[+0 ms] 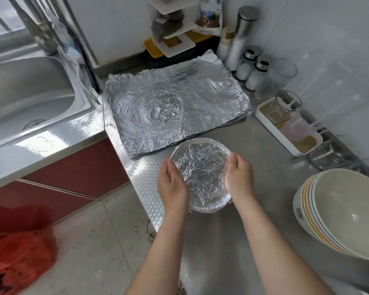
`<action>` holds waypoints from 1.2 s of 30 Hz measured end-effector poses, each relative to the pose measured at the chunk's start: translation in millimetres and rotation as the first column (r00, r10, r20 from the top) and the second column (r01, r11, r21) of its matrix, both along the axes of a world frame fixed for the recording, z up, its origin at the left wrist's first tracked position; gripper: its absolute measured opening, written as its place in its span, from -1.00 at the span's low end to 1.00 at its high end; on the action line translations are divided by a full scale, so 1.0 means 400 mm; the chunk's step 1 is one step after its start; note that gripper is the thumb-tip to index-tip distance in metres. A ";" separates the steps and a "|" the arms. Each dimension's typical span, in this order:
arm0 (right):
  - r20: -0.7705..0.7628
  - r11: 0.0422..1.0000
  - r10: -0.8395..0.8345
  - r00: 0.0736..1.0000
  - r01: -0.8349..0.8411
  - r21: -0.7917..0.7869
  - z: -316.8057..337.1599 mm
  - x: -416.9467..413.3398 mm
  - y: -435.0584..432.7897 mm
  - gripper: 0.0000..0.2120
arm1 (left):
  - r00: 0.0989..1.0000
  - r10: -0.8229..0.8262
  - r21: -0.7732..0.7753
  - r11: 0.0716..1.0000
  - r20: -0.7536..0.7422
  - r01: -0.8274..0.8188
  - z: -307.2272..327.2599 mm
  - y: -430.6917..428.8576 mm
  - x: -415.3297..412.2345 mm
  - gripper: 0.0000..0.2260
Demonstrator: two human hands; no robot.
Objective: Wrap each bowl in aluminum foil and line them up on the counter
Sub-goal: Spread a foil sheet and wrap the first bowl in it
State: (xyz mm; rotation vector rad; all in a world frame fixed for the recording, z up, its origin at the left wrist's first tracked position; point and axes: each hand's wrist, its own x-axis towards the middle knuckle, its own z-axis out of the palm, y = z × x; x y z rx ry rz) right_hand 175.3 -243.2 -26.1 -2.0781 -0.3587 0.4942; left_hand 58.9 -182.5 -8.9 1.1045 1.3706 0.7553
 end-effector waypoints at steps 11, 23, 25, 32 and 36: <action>0.004 0.997 0.053 0.999 -0.053 -0.052 0.036 -0.012 -0.013 -0.69 | 0.994 -0.095 -0.025 0.995 0.047 0.096 0.009 0.010 -0.006 -0.65; 0.041 0.994 0.074 0.996 -0.070 -0.089 0.031 -0.024 -0.038 -0.66 | 0.980 -0.194 -0.061 0.979 0.047 0.197 -0.027 0.000 -0.043 -0.55; 0.031 0.993 0.077 0.997 -0.074 -0.088 0.041 -0.026 -0.041 -0.64 | 0.985 -0.150 -0.047 0.987 0.079 0.154 -0.002 -0.001 -0.040 -0.57; 0.054 0.993 0.008 0.999 -0.002 -0.121 0.053 -0.014 -0.070 -0.66 | 0.972 -0.110 -0.135 0.981 0.210 0.140 0.020 -0.036 -0.022 -0.63; 0.072 0.974 -0.018 0.997 0.034 -0.224 0.060 0.011 -0.094 -0.69 | 0.956 -0.185 -0.187 0.955 0.229 0.230 0.023 -0.054 -0.015 -0.65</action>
